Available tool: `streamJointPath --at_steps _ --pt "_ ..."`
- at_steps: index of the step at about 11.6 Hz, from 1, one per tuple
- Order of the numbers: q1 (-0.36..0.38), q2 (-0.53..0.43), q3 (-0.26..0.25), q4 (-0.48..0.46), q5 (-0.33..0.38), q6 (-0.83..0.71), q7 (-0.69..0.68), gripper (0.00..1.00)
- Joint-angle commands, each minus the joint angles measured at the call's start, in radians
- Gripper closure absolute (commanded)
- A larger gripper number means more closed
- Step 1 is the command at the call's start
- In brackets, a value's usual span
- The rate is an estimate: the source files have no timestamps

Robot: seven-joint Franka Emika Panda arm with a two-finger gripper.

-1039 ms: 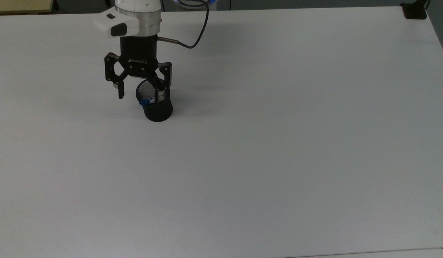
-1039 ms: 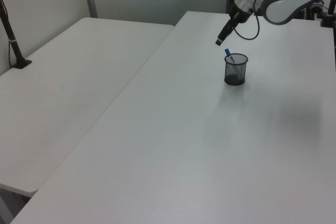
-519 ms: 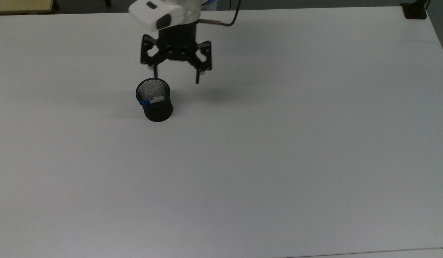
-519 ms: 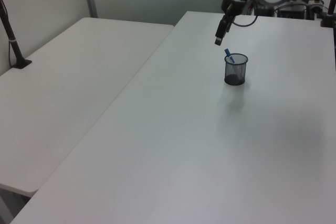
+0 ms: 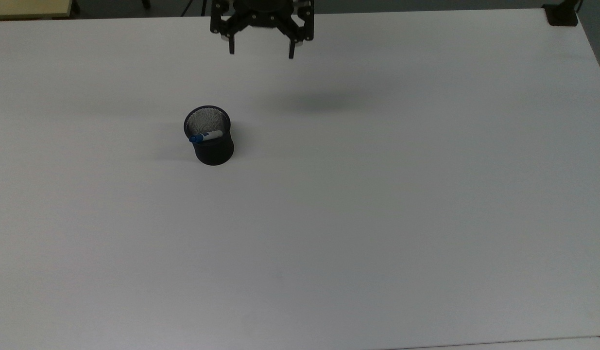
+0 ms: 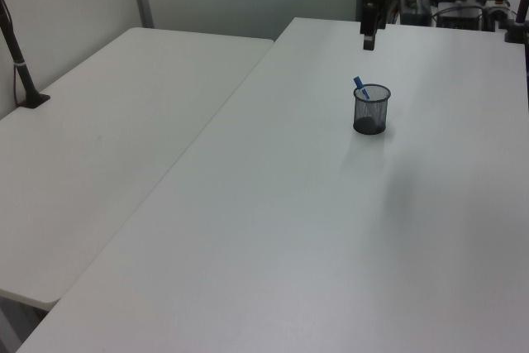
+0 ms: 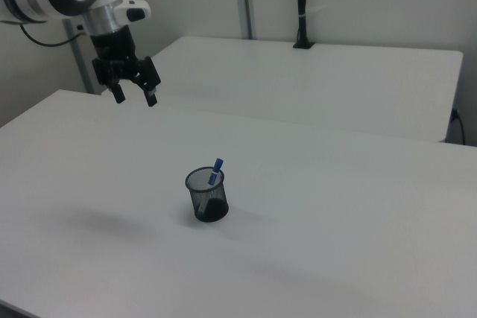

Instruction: Insert the marker

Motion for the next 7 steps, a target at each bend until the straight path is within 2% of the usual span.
streamJointPath --at_steps 1,7 --pt "0.009 -0.025 -0.009 0.031 0.018 -0.119 -0.002 0.0" --pt "-0.002 -0.026 -0.015 0.034 0.041 -0.129 -0.002 0.0"
